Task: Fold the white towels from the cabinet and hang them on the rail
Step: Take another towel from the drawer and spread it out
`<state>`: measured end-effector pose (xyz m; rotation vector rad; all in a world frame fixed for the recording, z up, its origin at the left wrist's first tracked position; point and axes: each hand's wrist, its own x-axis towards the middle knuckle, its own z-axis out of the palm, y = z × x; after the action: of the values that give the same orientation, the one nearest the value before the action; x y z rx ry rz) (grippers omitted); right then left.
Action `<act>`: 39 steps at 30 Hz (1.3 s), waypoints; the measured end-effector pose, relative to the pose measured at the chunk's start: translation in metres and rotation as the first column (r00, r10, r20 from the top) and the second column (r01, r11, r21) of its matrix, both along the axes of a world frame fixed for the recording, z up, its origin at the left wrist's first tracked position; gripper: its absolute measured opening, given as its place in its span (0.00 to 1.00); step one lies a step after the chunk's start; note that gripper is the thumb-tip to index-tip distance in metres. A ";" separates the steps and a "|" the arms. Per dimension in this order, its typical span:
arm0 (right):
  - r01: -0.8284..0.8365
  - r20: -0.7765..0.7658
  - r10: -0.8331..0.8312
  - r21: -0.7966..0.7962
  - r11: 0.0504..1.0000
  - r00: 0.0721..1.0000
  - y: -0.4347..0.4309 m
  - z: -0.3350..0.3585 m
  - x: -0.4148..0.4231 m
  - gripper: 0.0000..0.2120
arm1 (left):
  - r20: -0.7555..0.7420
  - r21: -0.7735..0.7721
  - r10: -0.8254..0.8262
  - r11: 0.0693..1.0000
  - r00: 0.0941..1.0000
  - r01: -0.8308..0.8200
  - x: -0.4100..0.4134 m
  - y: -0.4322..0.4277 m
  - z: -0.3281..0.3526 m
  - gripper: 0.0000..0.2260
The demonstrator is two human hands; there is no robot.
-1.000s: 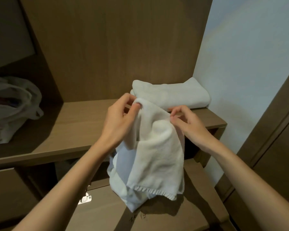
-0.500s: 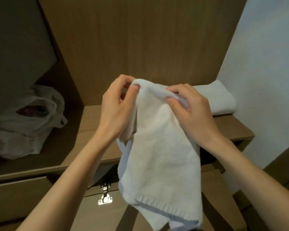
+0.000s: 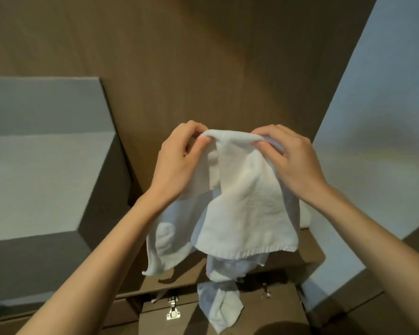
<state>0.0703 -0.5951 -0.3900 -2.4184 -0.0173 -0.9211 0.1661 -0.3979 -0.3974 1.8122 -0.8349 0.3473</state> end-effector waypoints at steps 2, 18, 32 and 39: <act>-0.031 -0.030 0.031 0.012 0.999 0.999 0.007 0.059 0.001 0.07 | 0.009 0.004 0.006 1.000 1.000 -0.006 -0.002 0.009 0.059 0.05; -0.302 0.018 0.303 -0.049 0.952 0.953 0.081 0.335 -0.018 0.07 | 0.166 0.118 0.115 0.984 0.980 -0.135 -0.052 0.115 0.331 0.05; -0.541 0.061 0.537 0.084 0.837 0.841 0.139 0.341 -0.002 0.07 | 0.791 0.151 0.294 0.756 0.537 -0.637 -0.104 0.180 0.275 0.12; -0.632 0.100 0.625 0.056 0.773 0.774 0.191 0.356 0.019 0.07 | 0.743 0.316 0.248 0.689 0.622 -0.652 -0.086 0.227 0.237 0.36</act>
<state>0.0896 -0.4038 -0.0336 -2.0615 -0.7601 -0.6676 0.0803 -0.1706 -0.1603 2.5390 -0.9713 1.2749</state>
